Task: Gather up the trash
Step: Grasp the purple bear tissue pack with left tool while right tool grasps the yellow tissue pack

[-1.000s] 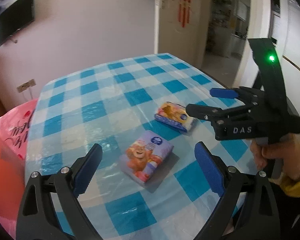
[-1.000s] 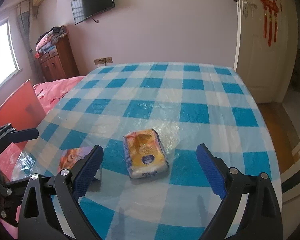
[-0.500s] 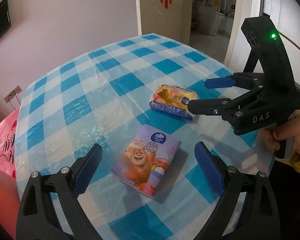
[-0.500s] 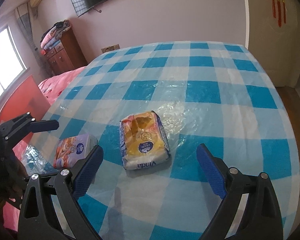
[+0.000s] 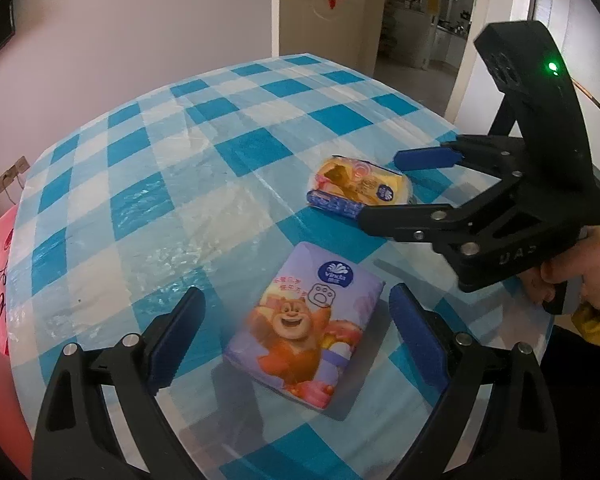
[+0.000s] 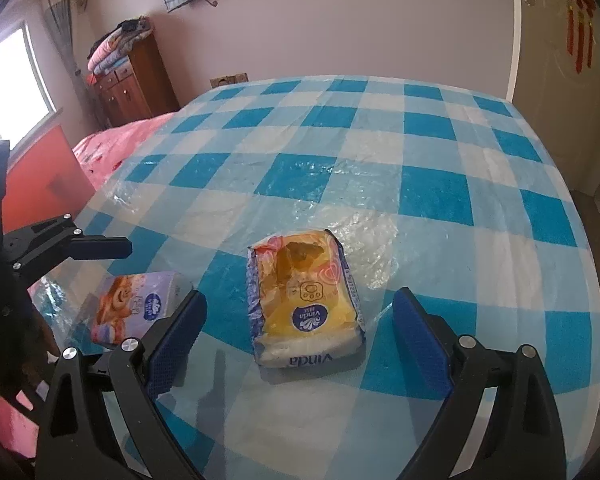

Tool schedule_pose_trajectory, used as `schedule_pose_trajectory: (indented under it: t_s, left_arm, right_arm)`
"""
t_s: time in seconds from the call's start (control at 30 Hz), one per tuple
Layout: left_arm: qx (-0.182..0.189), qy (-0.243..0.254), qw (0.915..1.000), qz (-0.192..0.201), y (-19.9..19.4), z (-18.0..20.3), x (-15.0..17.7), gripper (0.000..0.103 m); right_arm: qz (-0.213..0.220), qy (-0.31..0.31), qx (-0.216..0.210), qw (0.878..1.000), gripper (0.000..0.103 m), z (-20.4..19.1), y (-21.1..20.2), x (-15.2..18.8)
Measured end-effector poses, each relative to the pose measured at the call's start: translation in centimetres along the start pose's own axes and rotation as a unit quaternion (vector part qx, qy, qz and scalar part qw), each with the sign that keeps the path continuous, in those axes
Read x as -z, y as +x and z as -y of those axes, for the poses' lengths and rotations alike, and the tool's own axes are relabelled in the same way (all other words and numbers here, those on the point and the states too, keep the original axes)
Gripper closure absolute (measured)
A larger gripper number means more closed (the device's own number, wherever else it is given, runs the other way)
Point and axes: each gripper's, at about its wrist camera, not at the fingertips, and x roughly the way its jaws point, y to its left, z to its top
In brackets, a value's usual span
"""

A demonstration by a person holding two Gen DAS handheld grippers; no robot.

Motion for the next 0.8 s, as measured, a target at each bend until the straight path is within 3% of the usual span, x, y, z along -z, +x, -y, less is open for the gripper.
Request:
schedule_pose_trajectory:
  t_s: [0.2,0.27,0.53,0.8]
  left_arm:
    - [0.005,0.011,0.9999,-0.001,0.4,0.2,0.0,0.012]
    - [0.005,0.016,0.9999,-0.004,0.5,0.4,0.0,0.019]
    - [-0.005,0.038,0.9992,-0.013,1.2,1.3,0.0,0.03]
    - [-0.019,0.008,0.9998,-0.004,1.0,1.3,0.2,0.036]
  right_arm:
    - [-0.006,-0.004,0.001,1.0,0.013,0.0,0.5,0.0]
    - [-0.005,-0.006,0.0,1.0,0.013,0.0,0.5,0.0]
    - [-0.005,-0.008,0.008,1.0,0.015,-0.1,0.5,0.1]
    - [-0.005,-0.015,0.03,0.999,0.025,-0.4,0.6,0.1]
